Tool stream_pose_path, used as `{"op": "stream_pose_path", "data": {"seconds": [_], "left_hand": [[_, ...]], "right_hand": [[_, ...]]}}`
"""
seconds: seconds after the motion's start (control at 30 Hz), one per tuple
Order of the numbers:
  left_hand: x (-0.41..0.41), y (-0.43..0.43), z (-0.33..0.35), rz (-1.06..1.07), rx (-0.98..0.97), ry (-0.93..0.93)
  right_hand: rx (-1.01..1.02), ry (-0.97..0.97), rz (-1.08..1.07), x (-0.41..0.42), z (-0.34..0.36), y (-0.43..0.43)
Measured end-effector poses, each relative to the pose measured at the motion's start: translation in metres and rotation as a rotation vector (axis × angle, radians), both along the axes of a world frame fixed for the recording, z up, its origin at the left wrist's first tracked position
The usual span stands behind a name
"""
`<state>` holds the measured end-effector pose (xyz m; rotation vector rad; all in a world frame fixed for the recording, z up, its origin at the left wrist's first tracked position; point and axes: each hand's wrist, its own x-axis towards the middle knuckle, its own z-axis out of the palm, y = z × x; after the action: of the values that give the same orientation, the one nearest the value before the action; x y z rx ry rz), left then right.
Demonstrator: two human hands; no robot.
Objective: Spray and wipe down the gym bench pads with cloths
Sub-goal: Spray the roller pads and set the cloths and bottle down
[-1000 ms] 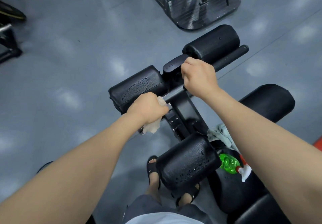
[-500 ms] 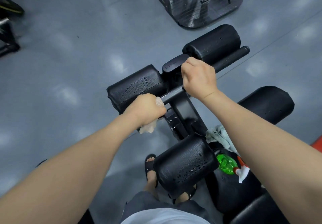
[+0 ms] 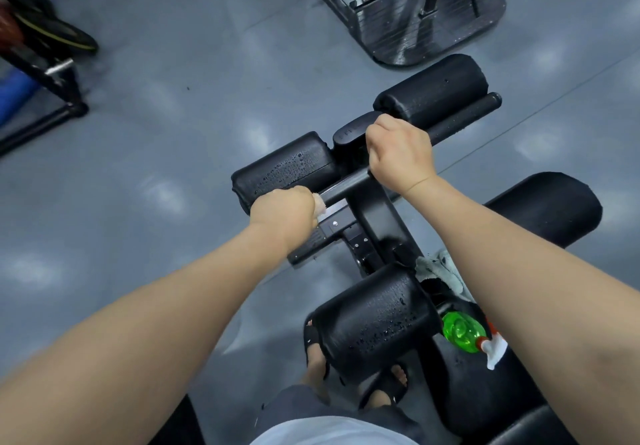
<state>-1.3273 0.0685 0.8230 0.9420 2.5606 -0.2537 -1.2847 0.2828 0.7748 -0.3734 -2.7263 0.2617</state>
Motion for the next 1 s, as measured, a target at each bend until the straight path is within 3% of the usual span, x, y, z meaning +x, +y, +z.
{"op": "stream_pose_path", "data": {"seconds": [0.13,0.23,0.4,0.5,0.6,0.67,0.73,0.83,0.9,1.0], "left_hand": [[-0.011,0.002,0.023,-0.174,-0.143,-0.135],[-0.019,0.004,0.038,-0.234,-0.172,0.007],[-0.029,0.023,0.042,-0.088,0.106,0.308],[-0.038,0.029,0.038,-0.016,0.291,0.386],[-0.023,0.027,0.024,0.036,0.4,0.094],[0.005,0.024,0.006,-0.045,0.315,-0.103],[0.023,0.021,-0.002,-0.094,0.256,-0.134],[0.002,0.017,-0.004,-0.047,0.33,-0.329],[-0.015,0.014,-0.004,-0.089,0.256,-0.386],[-0.021,0.021,-0.009,-0.143,0.189,-0.288]], "right_hand": [[-0.006,0.021,0.002,0.0,0.0,0.0],[-0.001,-0.005,-0.006,0.001,0.0,0.001],[-0.02,-0.035,-0.003,0.003,0.005,0.001],[-0.033,-0.04,0.007,0.003,0.006,0.001],[-0.032,-0.035,0.003,0.003,0.005,0.001],[-0.024,-0.028,0.003,0.002,0.004,0.0],[-0.026,-0.03,0.003,0.004,0.004,0.001],[-0.052,-0.01,0.012,0.004,0.005,0.0],[-0.074,-0.012,0.021,0.003,0.005,0.0],[-0.098,-0.015,0.009,0.002,0.005,0.001]]}}
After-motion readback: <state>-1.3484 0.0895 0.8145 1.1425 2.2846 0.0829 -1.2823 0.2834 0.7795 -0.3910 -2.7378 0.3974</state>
